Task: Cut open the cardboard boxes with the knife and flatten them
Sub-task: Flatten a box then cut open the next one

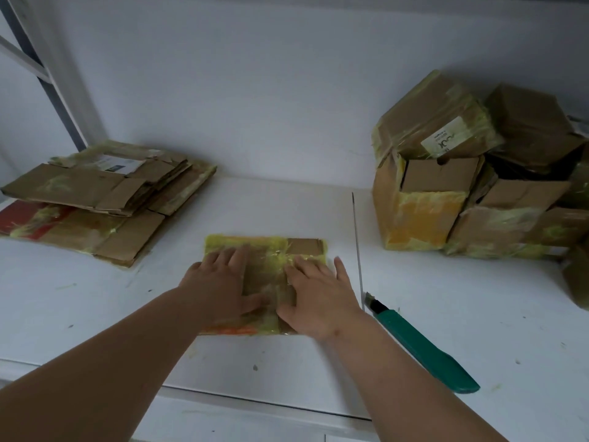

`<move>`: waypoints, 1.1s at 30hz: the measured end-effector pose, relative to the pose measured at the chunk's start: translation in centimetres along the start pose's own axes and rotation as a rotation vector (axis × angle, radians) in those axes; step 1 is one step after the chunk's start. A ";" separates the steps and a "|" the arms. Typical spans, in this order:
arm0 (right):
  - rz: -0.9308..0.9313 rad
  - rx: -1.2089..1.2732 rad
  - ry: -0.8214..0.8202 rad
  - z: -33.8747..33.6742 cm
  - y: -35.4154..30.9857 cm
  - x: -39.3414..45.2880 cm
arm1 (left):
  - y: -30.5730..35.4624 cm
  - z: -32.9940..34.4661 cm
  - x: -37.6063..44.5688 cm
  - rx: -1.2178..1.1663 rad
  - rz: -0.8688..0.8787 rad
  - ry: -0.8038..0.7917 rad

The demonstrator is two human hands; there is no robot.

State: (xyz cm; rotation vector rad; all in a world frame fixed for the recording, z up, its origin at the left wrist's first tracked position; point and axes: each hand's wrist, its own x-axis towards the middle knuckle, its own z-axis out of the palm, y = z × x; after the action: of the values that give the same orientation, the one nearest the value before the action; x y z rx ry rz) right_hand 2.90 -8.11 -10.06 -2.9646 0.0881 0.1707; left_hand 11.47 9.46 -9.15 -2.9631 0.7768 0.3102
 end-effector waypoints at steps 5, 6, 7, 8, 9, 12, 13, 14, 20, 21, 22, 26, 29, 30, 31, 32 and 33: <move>0.003 0.000 0.074 0.5 -0.4 0.7 | 0.2 0.1 0.8 0.036 0.011 0.012; 0.009 -0.007 0.023 1.1 -0.4 0.8 | 0.5 0.5 0.8 0.027 0.024 0.038; 0.013 -0.021 -0.009 1.4 -0.3 0.9 | 0.8 0.9 0.9 0.015 0.043 0.047; 0.009 -0.034 -0.018 1.3 -0.2 1.2 | 1.0 1.2 1.0 0.000 0.053 0.041; 0.002 -0.042 -0.013 0.9 -0.2 1.5 | 1.0 1.5 1.2 -0.010 0.054 0.028; -0.018 -0.030 0.015 0.3 0.0 1.8 | 0.8 1.6 1.5 -0.052 0.053 -0.004; -0.018 -0.024 0.011 0.5 0.0 1.7 | 0.7 1.8 1.6 -0.058 0.057 -0.012; -0.013 -0.025 -0.002 1.0 0.0 1.6 | 0.7 1.8 1.6 -0.055 0.066 -0.017; 0.025 -0.038 -0.068 1.6 0.0 2.2 | 0.8 1.7 1.7 -0.003 0.067 -0.036; 0.029 -0.039 -0.078 1.5 -0.1 2.1 | 0.9 1.6 1.7 0.003 0.065 -0.037; 0.032 -0.039 -0.088 1.4 -0.1 2.0 | 0.9 1.6 1.6 0.012 0.066 -0.039; 0.045 -0.066 -0.092 1.2 -0.4 1.7 | 1.0 1.7 1.0 0.028 0.060 -0.036; 0.074 -0.086 -0.038 1.5 -0.8 1.2 | 0.9 1.9 0.3 -0.008 0.027 -0.016; 0.089 -0.084 -0.004 1.7 -0.9 0.9 | 0.8 2.0 0.0 -0.027 0.009 -0.010; 0.105 -0.077 0.032 2.0 -1.0 0.5 | 0.7 2.1 -0.2 -0.046 -0.009 0.001; 0.122 -0.063 0.058 2.1 -1.1 0.2 | 0.8 2.1 -0.3 -0.057 -0.023 0.010; 0.137 -0.046 0.064 2.2 -1.1 0.0 | 0.8 2.1 -0.3 -0.061 -0.033 0.013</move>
State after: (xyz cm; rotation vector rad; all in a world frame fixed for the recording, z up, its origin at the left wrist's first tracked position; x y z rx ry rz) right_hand 2.77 -6.68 -12.09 -3.0108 0.2998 0.0966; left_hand 10.38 9.12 -11.13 -3.0340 0.7324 0.3191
